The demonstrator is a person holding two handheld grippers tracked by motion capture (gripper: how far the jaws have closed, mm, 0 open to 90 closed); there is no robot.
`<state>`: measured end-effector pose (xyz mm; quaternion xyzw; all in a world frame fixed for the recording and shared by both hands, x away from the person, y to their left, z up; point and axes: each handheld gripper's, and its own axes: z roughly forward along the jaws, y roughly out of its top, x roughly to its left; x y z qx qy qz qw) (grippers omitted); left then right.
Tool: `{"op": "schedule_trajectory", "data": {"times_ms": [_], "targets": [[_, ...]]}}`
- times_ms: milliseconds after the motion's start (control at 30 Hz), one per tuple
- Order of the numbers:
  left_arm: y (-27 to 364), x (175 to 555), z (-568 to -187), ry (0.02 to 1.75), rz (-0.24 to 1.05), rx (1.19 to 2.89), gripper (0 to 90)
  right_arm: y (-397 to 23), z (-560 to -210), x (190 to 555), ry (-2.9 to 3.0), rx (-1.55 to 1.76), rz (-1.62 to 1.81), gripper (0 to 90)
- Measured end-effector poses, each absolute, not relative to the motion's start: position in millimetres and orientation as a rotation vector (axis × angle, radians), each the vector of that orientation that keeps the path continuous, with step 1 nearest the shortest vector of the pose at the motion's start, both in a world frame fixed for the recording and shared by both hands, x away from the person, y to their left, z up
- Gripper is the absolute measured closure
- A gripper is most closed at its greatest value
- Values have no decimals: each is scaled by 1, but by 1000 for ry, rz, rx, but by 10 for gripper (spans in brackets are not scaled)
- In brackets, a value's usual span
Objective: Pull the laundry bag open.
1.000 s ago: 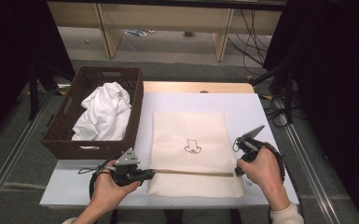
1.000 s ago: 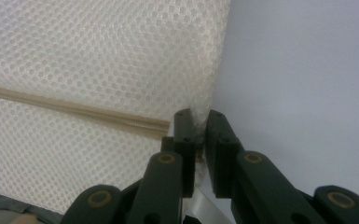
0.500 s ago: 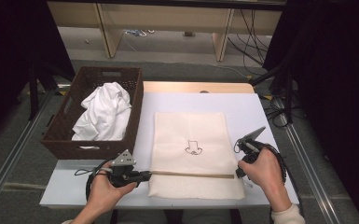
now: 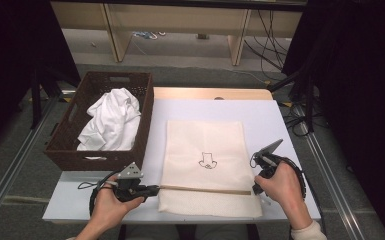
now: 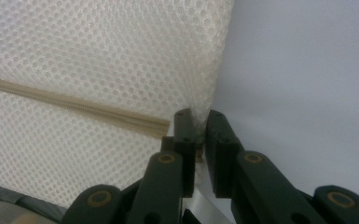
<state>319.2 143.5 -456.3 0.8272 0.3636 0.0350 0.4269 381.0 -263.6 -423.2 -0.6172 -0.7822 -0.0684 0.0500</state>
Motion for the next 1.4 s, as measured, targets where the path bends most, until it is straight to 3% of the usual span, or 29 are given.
{"op": "schedule_trajectory", "data": {"times_ms": [467, 1400], "targets": [[147, 320, -460, 927, 77, 2086, 870, -260, -428, 379, -2360, -1878, -129, 844], [138, 326, -473, 898, 185, 2274, 860, -246, -441, 377, -2398, -1836, -60, 817]]}}
